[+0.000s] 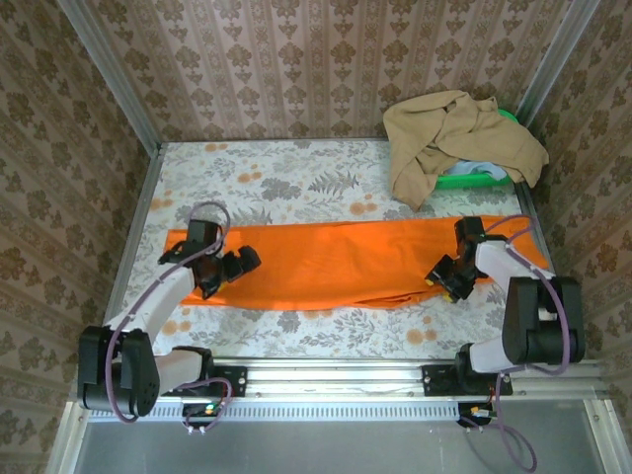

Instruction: Fold and stack the trousers

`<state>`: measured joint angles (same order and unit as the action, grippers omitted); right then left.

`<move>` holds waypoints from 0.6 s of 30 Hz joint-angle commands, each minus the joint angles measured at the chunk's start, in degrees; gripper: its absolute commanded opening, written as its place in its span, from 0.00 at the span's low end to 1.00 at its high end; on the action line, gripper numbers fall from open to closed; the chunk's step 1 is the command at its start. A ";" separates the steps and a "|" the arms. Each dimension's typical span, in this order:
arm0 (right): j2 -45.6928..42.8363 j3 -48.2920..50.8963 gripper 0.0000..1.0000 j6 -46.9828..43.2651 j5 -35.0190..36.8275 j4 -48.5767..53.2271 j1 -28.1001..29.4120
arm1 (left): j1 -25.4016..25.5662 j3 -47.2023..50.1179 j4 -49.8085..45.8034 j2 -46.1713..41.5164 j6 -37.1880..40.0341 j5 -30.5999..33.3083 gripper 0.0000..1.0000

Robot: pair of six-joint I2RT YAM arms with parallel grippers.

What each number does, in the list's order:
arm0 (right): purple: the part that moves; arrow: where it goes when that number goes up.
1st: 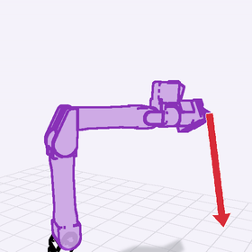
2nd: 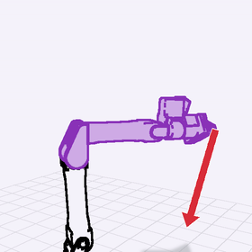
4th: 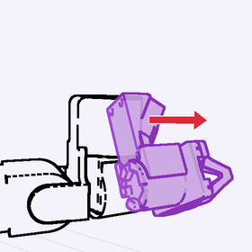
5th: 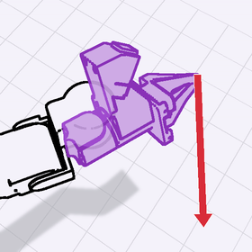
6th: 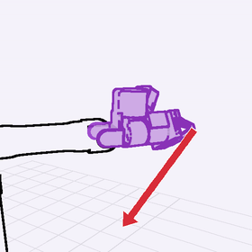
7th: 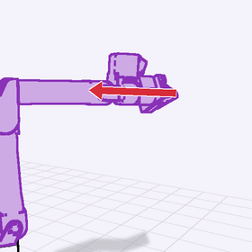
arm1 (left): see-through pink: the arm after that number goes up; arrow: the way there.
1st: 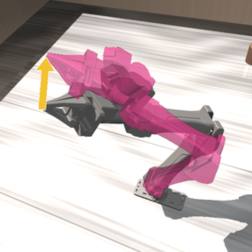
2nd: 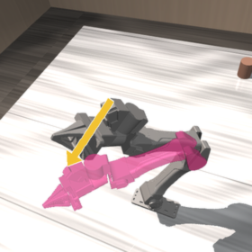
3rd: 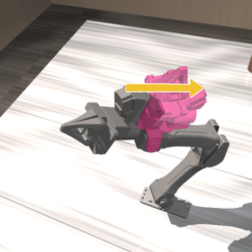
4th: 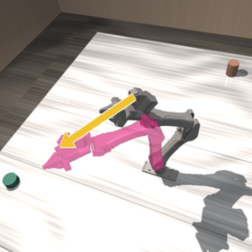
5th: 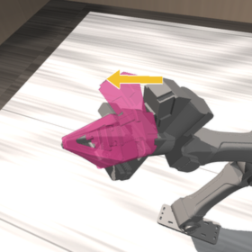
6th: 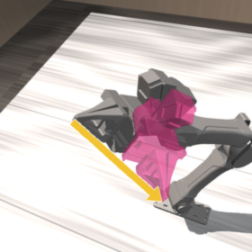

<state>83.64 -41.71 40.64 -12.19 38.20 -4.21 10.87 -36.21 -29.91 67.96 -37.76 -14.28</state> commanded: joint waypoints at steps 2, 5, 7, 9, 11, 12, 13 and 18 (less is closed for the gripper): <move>1.20 -3.33 0.15 -0.81 0.68 -1.81 0.30 | -1.45 2.62 5.77 3.15 -2.37 -2.24 1.00; -3.35 -5.75 0.00 -1.56 1.33 0.56 0.56 | -4.03 2.39 8.80 6.24 -2.15 -2.11 0.99; -7.96 -8.42 0.00 -2.73 2.80 4.93 0.60 | -5.43 1.79 10.14 8.43 -1.46 -1.15 0.99; -10.69 -9.28 0.00 -3.91 4.28 8.40 0.44 | -7.05 0.94 10.94 10.58 -0.86 -1.55 0.99; -11.74 -6.50 0.00 -4.24 5.52 10.22 0.09 | -8.57 0.22 11.89 12.19 -0.62 -1.84 0.99; -11.47 -4.94 0.05 -4.05 5.51 10.31 -0.01 | -9.18 0.22 12.73 12.63 -0.81 -2.40 0.99; -10.94 -2.58 0.12 -3.52 5.23 10.14 -0.10 | -9.79 0.13 13.59 12.95 -1.26 -2.89 0.98; -10.08 0.48 0.45 -2.91 5.33 11.45 -0.19 | -11.38 -0.60 15.49 12.71 -2.71 -2.59 0.98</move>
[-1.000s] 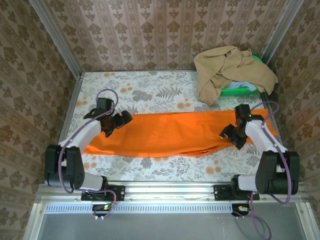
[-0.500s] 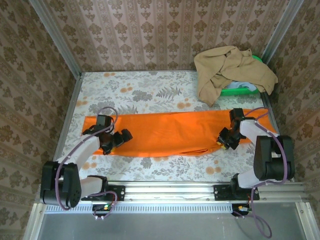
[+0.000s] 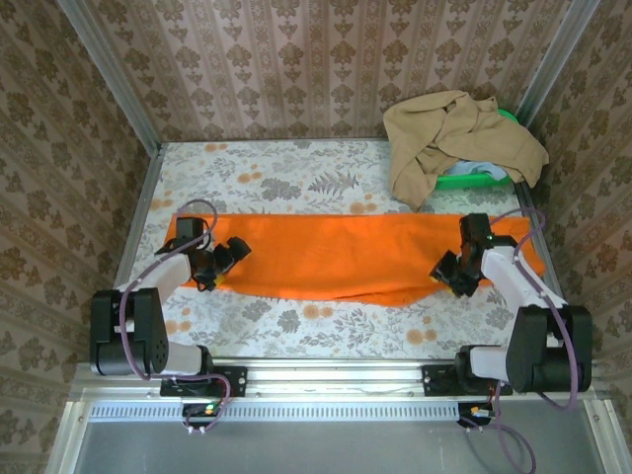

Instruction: Fold and stack the trousers

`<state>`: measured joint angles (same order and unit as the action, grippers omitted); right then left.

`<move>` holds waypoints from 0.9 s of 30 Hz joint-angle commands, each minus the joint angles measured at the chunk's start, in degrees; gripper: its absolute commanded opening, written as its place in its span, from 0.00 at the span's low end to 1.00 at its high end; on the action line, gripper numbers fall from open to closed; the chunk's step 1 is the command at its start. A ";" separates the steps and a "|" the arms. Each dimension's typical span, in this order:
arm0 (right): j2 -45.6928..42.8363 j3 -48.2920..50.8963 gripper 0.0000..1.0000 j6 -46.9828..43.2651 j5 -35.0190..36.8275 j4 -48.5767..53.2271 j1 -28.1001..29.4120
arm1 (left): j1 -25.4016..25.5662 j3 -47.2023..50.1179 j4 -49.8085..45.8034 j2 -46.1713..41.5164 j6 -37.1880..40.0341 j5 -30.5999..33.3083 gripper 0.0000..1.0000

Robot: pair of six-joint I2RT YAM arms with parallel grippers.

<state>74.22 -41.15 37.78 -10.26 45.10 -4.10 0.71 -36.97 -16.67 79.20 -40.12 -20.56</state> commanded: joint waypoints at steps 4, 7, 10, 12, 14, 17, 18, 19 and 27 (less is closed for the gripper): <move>-5.11 -8.30 0.53 -1.68 10.30 11.37 -2.40 | -3.14 -0.35 2.27 0.45 -1.08 3.62 0.98; -5.12 -14.48 0.56 -2.09 12.64 8.64 -3.02 | -2.78 -1.94 2.14 0.17 -1.41 3.17 0.98; 0.90 -19.51 0.53 -0.90 7.90 1.17 -2.19 | -1.24 -4.30 1.76 0.55 -1.70 3.38 0.98; 8.86 -24.03 0.48 -0.47 8.31 -1.69 -0.75 | -0.09 -6.16 0.41 1.15 -1.24 4.69 0.98; 18.08 -29.48 0.41 0.26 8.26 -1.33 -0.39 | -0.64 -6.63 -0.12 1.64 -1.59 4.90 0.98; 24.90 -31.57 0.40 1.94 8.70 -0.50 -0.03 | -3.39 -6.45 -0.71 0.41 -1.90 3.10 0.98; 25.31 -30.54 0.42 2.14 9.20 -0.93 -0.08 | -4.05 -6.89 -1.99 -0.21 -1.72 3.17 0.98; 25.28 -29.07 0.45 2.38 9.73 -1.52 -0.25 | -4.71 -7.50 -3.65 -1.40 -1.34 3.88 0.98; 27.20 -24.59 0.48 1.17 3.96 -5.33 -2.49 | -12.94 -15.47 -16.97 -4.82 1.41 8.80 1.00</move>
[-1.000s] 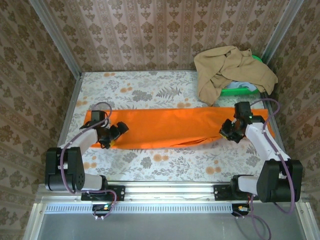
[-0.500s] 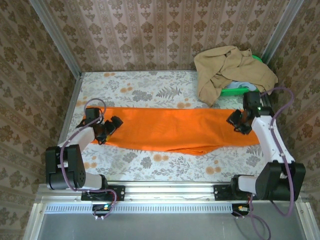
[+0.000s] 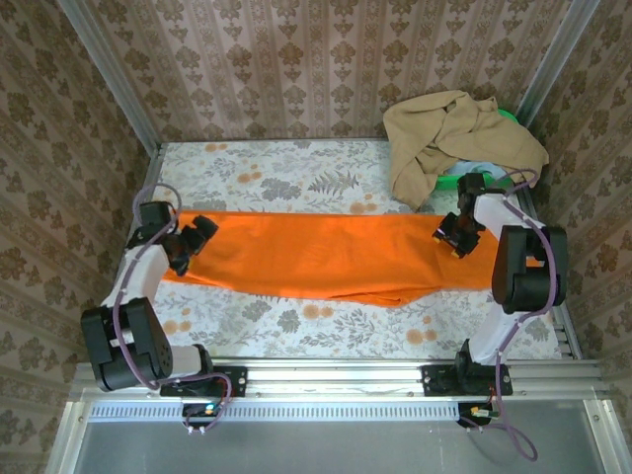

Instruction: Fold and stack the trousers

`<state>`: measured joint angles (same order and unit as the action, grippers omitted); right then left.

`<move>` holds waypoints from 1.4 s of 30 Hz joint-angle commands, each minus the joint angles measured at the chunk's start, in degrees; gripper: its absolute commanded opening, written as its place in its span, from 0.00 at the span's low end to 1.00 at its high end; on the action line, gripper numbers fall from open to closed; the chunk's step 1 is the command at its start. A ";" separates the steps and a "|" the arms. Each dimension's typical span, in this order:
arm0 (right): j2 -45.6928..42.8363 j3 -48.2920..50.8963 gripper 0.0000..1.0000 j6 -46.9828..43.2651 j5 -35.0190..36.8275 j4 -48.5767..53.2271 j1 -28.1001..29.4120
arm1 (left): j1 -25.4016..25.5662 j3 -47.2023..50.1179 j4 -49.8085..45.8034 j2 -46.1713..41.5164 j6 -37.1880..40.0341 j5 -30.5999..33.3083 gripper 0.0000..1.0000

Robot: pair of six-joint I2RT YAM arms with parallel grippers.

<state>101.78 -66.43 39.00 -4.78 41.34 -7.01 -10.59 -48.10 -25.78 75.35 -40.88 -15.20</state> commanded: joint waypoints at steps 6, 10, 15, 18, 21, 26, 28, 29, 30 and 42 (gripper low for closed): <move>-4.77 -1.73 0.50 -3.49 1.08 0.28 6.82 | -9.32 -2.73 -7.70 -6.67 3.21 10.61 1.00; -4.34 -1.86 0.50 -4.32 0.60 0.84 10.39 | -12.79 -0.16 -1.36 -2.35 3.05 8.61 0.89; -5.11 -0.29 0.50 -3.29 -0.17 1.09 12.13 | -13.83 1.95 5.43 4.99 0.43 8.25 0.52; -6.32 -0.10 0.50 -3.05 0.18 1.85 12.88 | -13.81 1.50 5.93 7.44 -0.14 8.26 0.57; -7.05 -0.44 0.50 -3.23 0.72 3.02 13.23 | -13.79 3.08 6.86 6.83 -0.45 9.80 0.66; -8.17 -0.58 0.50 -3.05 0.65 3.28 13.50 | -14.28 4.41 13.82 10.65 -0.90 6.98 0.56; -8.43 -1.10 0.50 -2.99 0.73 3.78 13.68 | -14.42 4.46 15.47 12.53 -1.57 5.94 0.43; -8.84 -1.14 0.50 -3.14 0.94 3.91 13.77 | -14.46 4.58 15.69 12.93 -1.76 5.67 0.36; -9.14 -1.15 0.50 -3.22 1.12 4.04 13.77 | -14.46 4.66 15.81 12.73 -1.91 5.74 0.32; -8.70 -0.01 0.50 -3.85 0.13 2.43 14.21 | -10.79 4.13 5.32 0.28 -0.90 10.34 0.10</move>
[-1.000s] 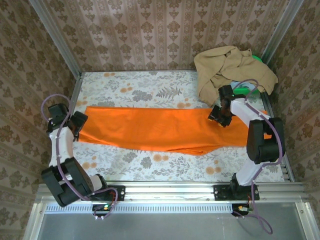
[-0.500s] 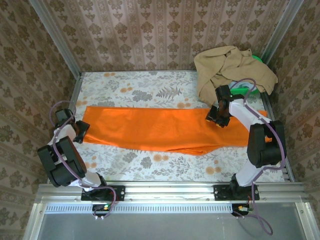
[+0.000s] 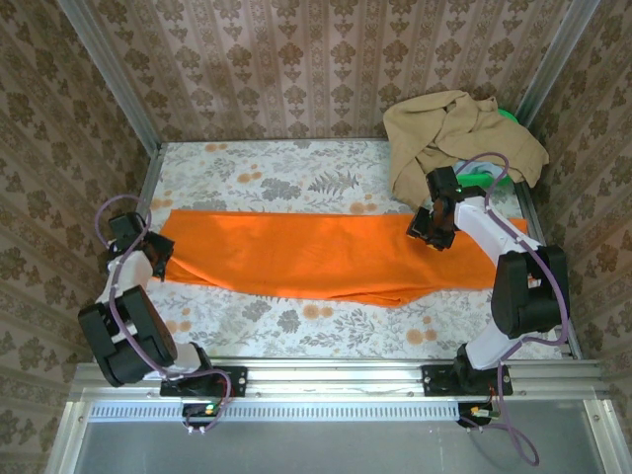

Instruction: Fold and stack the trousers

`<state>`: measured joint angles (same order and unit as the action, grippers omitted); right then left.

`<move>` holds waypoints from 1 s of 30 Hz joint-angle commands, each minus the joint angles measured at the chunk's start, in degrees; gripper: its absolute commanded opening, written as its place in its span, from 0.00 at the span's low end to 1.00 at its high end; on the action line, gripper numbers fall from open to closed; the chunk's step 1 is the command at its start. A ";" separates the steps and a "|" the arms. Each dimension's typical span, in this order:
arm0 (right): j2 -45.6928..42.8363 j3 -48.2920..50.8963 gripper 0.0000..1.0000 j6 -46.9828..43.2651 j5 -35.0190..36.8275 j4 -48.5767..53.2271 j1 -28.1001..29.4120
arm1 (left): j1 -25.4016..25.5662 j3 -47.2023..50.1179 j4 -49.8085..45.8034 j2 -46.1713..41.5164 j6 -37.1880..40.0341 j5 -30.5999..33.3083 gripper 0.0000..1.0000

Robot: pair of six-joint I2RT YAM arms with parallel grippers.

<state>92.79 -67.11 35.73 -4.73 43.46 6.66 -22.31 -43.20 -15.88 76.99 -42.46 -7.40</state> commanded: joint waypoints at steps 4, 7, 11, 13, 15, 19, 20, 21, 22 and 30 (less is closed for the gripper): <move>1.05 1.18 0.50 -1.05 -1.14 -0.82 0.63 | 2.52 -1.04 -8.51 -3.30 0.67 3.77 0.15; 1.82 0.85 0.50 -1.83 -1.75 -0.98 0.64 | 3.49 -0.94 -12.72 -6.47 0.21 6.72 0.26; 2.43 0.70 0.50 -2.33 -1.96 -1.36 0.63 | 3.87 -1.71 -13.84 -10.56 0.13 7.41 0.61; 2.43 0.41 0.50 -2.33 -2.49 -1.28 0.64 | 3.95 -3.34 -15.49 -9.83 0.59 7.80 0.79; 2.00 0.54 0.50 -2.09 -2.88 -1.62 0.73 | 3.97 -3.37 -15.28 -8.93 0.69 7.91 0.81; 1.32 1.08 0.50 -1.89 -3.42 -1.89 1.12 | 2.96 0.04 -11.96 -6.93 0.16 6.96 0.78; 1.13 1.27 0.50 -1.93 -3.53 -1.87 1.21 | 2.23 1.23 -10.19 -6.29 -0.07 6.34 0.71; 1.10 1.57 0.50 -1.89 -3.53 -1.88 1.23 | 1.24 2.13 -8.78 -5.71 -0.25 5.26 0.64; 1.06 1.92 0.50 -1.88 -3.69 -1.98 1.34 | 0.13 3.00 -6.55 -5.01 -0.01 3.88 0.59; -0.47 4.17 0.50 -2.02 -3.45 -1.71 1.78 | -2.63 1.19 -1.73 3.35 2.55 4.29 0.40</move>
<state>94.43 -63.70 34.41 -7.84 41.34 8.14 -24.23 -40.58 -20.12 79.48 -41.45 -3.20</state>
